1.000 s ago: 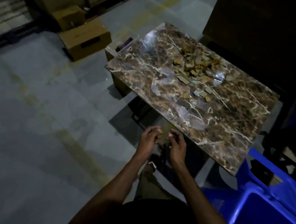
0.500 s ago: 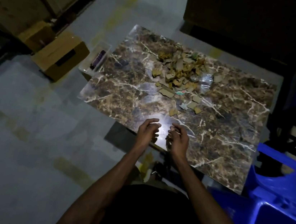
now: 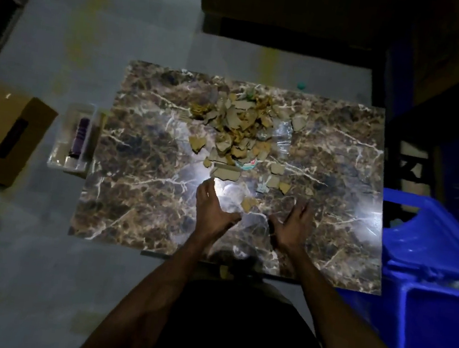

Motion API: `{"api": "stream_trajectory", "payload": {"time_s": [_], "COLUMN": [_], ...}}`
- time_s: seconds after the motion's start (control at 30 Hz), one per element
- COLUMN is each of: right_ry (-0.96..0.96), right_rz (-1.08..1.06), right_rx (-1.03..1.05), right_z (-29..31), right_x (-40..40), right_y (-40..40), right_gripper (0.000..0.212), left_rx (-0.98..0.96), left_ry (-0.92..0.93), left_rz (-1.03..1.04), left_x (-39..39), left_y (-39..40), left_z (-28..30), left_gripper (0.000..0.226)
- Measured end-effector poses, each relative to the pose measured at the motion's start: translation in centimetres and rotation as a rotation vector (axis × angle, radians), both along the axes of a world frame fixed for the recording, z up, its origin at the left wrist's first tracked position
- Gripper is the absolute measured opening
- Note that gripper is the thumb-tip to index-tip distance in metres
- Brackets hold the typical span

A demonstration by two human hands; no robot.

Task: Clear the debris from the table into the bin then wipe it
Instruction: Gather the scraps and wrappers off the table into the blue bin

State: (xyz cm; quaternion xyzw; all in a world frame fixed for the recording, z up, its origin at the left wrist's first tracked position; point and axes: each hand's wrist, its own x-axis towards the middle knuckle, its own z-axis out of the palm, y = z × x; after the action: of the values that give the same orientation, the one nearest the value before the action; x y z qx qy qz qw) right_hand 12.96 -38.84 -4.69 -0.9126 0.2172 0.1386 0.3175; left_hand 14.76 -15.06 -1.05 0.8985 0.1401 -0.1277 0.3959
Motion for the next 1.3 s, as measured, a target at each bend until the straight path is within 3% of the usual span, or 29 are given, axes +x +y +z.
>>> {"api": "stream_trajectory", "payload": {"time_s": [0.17, 0.27, 0.43, 0.6, 0.7, 0.83, 0.93, 1.03, 1.2, 1.3], "right_ry": [0.061, 0.084, 0.041, -0.032, -0.100, -0.271, -0.411, -0.428, -0.364, -0.387], "right_rz": [-0.074, -0.075, 0.183, 0.255, 0.340, 0.107, 0.025, 0.093, 0.009, -0.031], "right_rx": [0.024, 0.008, -0.063, -0.110, -0.010, 0.291, 0.382, 0.384, 0.466, 0.503], "right_z": [-0.1, -0.5, -1.0, -1.3, -1.2, 0.4, 1.4, 0.8, 0.6, 0.0], "right_x": [4.7, 5.7, 8.1, 10.3, 11.4, 11.9, 12.8, 15.0, 17.0, 16.7], "right_y": [-1.3, -0.4, 3.4, 6.7, 7.1, 6.3, 5.5, 5.9, 9.1, 10.4], "right_gripper": [0.149, 0.141, 0.116, 0.091, 0.086, 0.065, 0.044, 0.047, 0.048, 0.042], "left_rx": [0.060, 0.207, 0.285, 0.259, 0.210, 0.048, -0.129, -0.143, -0.205, -0.266], "left_ry": [0.080, 0.023, 0.042, -0.028, -0.054, -0.279, -0.369, -0.331, -0.227, -0.223], "left_rz": [-0.174, -0.263, -0.261, -0.189, -0.113, 0.027, 0.178, 0.182, 0.101, 0.169], "left_x": [3.9, 5.1, 7.3, 8.6, 9.5, 10.0, 11.8, 15.1, 17.1, 16.2], "left_y": [1.4, 0.9, 0.0, -1.0, -1.9, -1.0, 0.3, 0.8, -1.1, -2.6], "left_z": [-1.8, -3.5, -4.8, -4.9, -4.0, -3.1, -2.8, -2.8, -3.5, -4.0], "left_gripper": [0.162, 0.162, 0.155, 0.125, 0.119, 0.116, 0.094, 0.078, 0.052, 0.039]}}
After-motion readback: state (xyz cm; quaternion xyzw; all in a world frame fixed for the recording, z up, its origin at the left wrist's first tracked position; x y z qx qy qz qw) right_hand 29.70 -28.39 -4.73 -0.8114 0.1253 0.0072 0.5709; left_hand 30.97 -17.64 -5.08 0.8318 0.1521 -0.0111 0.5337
